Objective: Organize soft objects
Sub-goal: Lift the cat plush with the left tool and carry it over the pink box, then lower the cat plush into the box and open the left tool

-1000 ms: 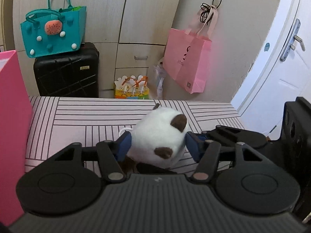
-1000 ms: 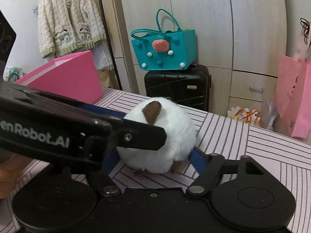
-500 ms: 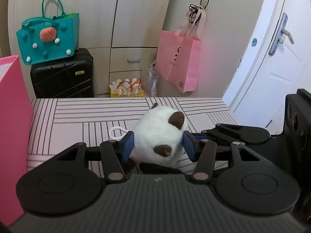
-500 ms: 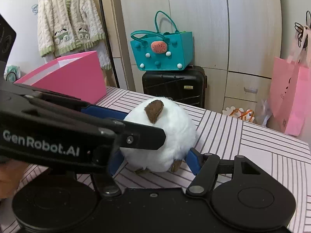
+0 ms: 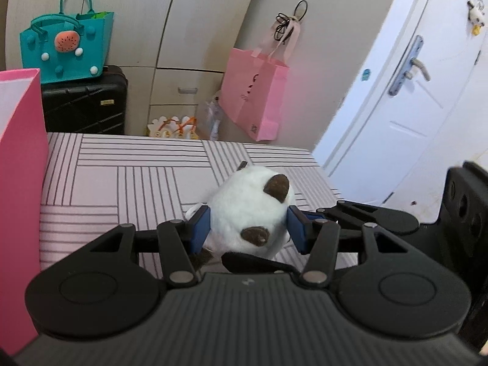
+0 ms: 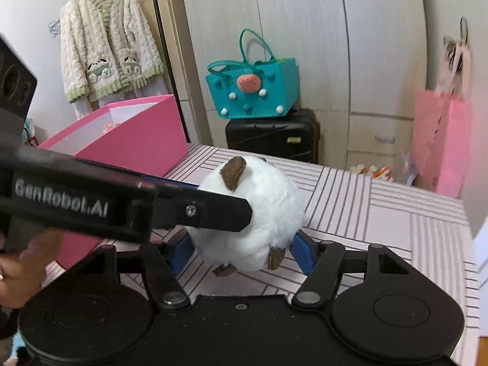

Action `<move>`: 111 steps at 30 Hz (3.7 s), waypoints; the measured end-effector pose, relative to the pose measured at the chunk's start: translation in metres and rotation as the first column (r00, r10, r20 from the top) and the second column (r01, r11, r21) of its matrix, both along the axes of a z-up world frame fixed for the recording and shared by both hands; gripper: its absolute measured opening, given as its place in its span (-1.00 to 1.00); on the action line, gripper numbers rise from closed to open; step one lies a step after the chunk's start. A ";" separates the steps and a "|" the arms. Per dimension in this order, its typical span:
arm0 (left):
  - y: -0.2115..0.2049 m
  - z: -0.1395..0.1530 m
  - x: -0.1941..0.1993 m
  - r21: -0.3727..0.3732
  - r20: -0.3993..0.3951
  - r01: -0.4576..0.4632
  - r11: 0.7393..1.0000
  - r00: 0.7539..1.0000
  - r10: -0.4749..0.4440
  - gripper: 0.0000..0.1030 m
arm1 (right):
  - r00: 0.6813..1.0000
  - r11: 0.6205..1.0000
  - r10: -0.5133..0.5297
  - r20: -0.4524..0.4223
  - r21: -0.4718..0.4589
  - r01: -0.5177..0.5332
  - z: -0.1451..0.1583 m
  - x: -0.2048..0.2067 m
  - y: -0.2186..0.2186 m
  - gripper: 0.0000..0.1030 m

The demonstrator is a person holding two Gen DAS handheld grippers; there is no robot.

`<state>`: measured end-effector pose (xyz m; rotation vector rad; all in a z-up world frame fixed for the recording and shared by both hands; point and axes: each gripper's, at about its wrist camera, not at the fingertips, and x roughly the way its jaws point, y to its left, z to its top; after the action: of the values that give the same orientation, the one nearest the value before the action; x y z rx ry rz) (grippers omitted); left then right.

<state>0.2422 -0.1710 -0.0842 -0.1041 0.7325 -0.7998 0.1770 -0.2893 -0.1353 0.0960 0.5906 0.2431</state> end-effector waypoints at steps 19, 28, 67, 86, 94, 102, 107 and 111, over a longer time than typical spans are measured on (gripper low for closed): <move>0.035 -0.001 -0.063 -0.044 -0.157 0.136 0.990 0.977 -0.142 0.02 | 0.995 0.987 -0.026 -0.091 -0.159 0.011 0.021 -0.083 0.039 0.41; 0.073 0.002 -0.078 -0.041 -0.270 0.154 0.987 0.950 -0.160 0.02 | 0.987 0.993 0.038 -0.159 -0.103 -0.055 0.032 -0.108 0.062 0.41; 0.242 0.124 -0.065 -0.128 0.016 -0.187 0.974 0.982 0.190 0.05 | 0.938 0.956 0.288 0.192 0.003 -0.294 0.151 -0.045 0.190 0.41; 0.231 0.059 0.079 -0.058 -0.009 -0.323 0.945 0.946 0.323 0.06 | 0.919 0.918 0.384 0.091 -0.140 -0.370 0.104 0.123 0.203 0.39; 0.240 0.040 0.099 -0.107 -0.127 -0.324 0.940 0.942 0.310 0.05 | 0.918 0.913 0.394 0.045 -0.129 -0.386 0.087 0.136 0.200 0.40; 0.240 0.031 0.098 -0.148 -0.184 -0.278 0.949 0.951 0.249 0.08 | 0.945 0.925 0.325 -0.012 -0.204 -0.321 0.069 0.147 0.208 0.38; 0.240 0.035 0.087 -0.090 -0.114 -0.334 0.938 0.939 0.324 0.04 | 0.968 0.940 0.253 0.000 -0.236 -0.246 0.070 0.150 0.215 0.47; 0.248 0.043 0.076 -0.069 -0.055 -0.375 0.925 0.927 0.372 0.04 | 0.969 0.950 0.245 -0.011 -0.196 -0.243 0.078 0.137 0.207 0.49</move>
<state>0.3182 0.0767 -0.0411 -0.3222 0.6924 -0.4611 0.3139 -0.0821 -0.0575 -0.1714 0.6104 0.4238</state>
